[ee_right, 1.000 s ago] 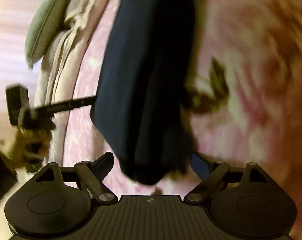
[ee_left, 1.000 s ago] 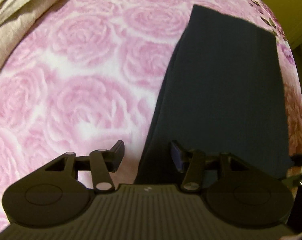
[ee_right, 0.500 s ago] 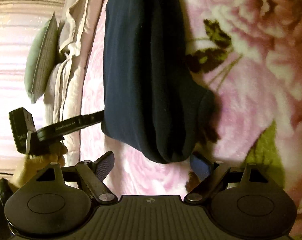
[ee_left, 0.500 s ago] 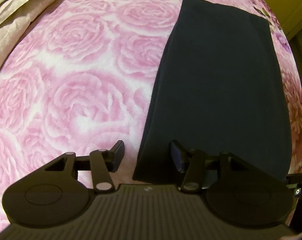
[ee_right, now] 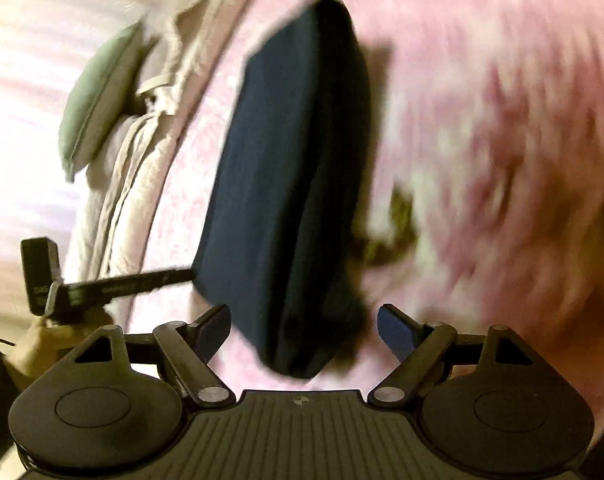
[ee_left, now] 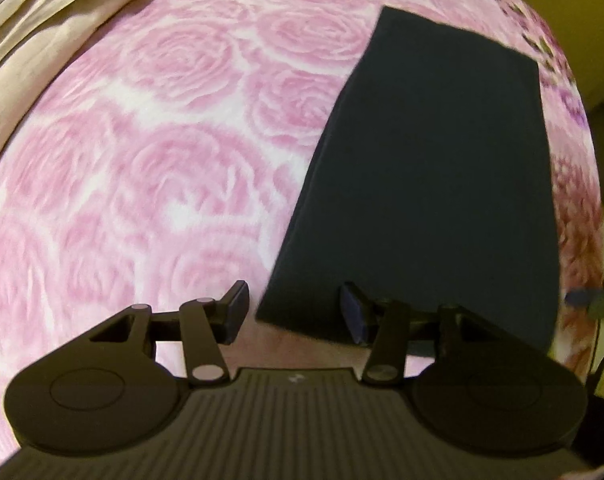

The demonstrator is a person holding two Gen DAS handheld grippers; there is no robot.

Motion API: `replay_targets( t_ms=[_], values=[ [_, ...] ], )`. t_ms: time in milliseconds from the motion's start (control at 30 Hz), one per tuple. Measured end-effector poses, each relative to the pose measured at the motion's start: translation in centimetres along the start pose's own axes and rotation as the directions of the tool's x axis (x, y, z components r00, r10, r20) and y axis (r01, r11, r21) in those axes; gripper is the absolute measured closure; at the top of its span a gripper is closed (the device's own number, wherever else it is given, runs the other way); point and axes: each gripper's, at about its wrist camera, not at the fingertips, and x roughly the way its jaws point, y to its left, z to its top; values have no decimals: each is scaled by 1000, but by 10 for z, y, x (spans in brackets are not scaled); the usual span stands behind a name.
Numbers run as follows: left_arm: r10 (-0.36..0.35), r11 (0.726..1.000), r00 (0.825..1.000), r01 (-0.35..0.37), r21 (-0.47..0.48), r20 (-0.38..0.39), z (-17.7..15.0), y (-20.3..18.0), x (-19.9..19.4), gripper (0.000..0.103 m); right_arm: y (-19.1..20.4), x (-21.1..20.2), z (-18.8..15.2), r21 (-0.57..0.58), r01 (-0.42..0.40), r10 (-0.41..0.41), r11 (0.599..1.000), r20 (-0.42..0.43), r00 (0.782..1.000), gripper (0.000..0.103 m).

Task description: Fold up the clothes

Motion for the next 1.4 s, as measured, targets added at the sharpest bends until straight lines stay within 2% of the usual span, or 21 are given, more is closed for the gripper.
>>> replay_targets(
  t_ms=[100,167,233,333,467,567,633,767,867,933,1033,1133,1300,1400],
  values=[
    [-19,991,1000,21,-130,17,-14,4,-10,54,13,-13,50,-203,13,-15,979,-9,1000,19],
    [-37,964,998,47,-262,41,-25,10,-13,51,30,-6,87,-343,-6,-10,939,-47,999,19],
    [-51,916,996,75,-394,70,-33,17,-13,50,49,5,126,-473,-37,-8,880,-93,996,19],
    [-66,825,991,122,-552,120,-45,22,-9,50,71,29,175,-563,-91,-14,822,-179,984,19],
    [-60,712,983,165,-682,176,-62,21,-2,50,98,63,214,-640,-109,-70,761,-247,966,19],
    [-61,660,978,189,-727,198,-74,19,3,50,106,81,231,-659,-107,-109,744,-278,954,19],
    [-69,643,975,207,-738,213,-81,19,7,50,111,92,237,-664,-106,-130,740,-297,946,19],
    [-88,626,965,246,-740,246,-88,27,15,50,118,111,240,-674,-105,-176,731,-334,926,19],
    [-106,595,956,280,-753,272,-93,35,20,50,122,120,243,-682,-108,-205,724,-361,910,19],
    [-120,587,951,299,-752,284,-92,39,23,50,124,126,247,-680,-113,-219,724,-382,898,19],
    [-132,567,946,317,-761,296,-91,42,28,50,124,146,255,-682,-151,-234,715,-437,868,19],
    [-141,540,943,329,-775,302,-89,43,32,50,119,174,264,-697,-197,-254,690,-488,835,19],
    [-120,491,948,316,-812,296,-90,40,33,49,106,205,275,-645,-295,-228,705,-600,767,19],
    [-100,487,954,296,-822,284,-85,37,35,46,97,221,280,-608,-350,-211,713,-661,720,19]
  ],
)
